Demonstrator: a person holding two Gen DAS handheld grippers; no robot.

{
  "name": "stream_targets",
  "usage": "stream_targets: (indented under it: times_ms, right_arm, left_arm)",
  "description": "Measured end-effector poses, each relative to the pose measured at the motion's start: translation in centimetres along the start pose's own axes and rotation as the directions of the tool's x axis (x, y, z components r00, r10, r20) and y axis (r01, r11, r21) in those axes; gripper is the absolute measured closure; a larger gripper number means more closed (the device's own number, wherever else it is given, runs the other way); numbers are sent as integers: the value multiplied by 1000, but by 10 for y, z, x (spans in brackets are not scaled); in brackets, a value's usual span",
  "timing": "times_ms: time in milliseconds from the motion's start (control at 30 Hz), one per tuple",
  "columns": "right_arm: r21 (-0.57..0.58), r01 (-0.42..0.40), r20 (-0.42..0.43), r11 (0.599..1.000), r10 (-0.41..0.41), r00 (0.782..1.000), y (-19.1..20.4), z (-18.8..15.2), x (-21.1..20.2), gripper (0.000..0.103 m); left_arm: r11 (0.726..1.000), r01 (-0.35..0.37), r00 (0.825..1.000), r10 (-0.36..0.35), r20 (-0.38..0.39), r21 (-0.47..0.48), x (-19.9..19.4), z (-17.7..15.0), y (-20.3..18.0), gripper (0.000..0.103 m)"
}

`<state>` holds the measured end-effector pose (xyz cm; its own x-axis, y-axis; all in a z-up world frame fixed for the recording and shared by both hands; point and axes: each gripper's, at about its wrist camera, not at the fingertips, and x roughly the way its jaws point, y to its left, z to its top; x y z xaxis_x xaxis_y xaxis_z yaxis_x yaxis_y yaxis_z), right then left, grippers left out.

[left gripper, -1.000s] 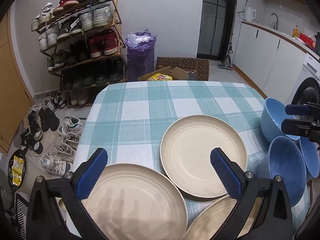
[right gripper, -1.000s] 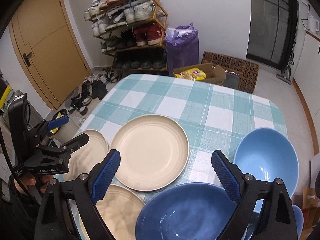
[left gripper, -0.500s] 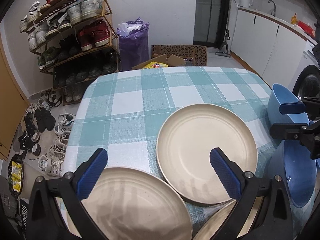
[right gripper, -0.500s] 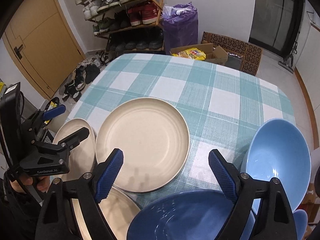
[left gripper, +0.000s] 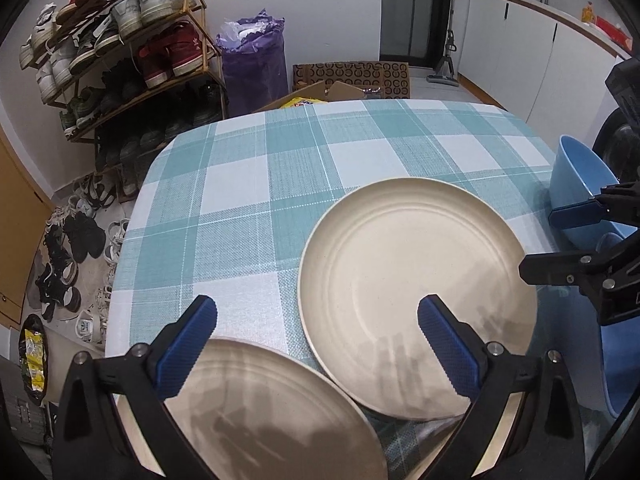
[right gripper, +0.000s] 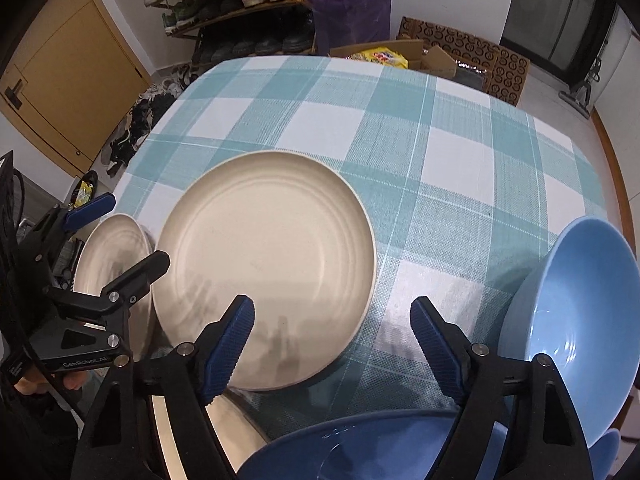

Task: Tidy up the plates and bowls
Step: 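Move both grippers forward and down toward the rim of a cream plate, then close the left gripper on the plate rim while the right gripper closes on it too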

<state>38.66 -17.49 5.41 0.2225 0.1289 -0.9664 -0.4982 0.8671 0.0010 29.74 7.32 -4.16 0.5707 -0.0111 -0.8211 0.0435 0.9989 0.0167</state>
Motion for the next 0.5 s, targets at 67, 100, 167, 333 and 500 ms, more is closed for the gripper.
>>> stream_targets:
  times_ms: [67,100,167,333,500]
  right_arm:
    - [2,-7,-22,1000,7,1000,-2,0,5,20]
    - [3,-4,-32,1000,4,999,-4,1,9,20]
    - [1,-1,-39,1000,1,999,-5,1,12,21]
    - [-4,-4,-68,1000,4,998,-4,2,18,25]
    - [-3,-8,-87,1000,7,996,-3,2,23,33]
  left_arm:
    - [1000,13,1000,-13,-15,-11,5,0,1,15]
    - [1000,16,1000,-17,-26,-15,8,0,1,17]
    - [1000,25,999,-25,-39,-17,13,0,1,17]
    - [999,34,997,-35,-66,-21,22,-2,1,26]
    - [998,55,995,-57,-87,-25,25,-4,0,42]
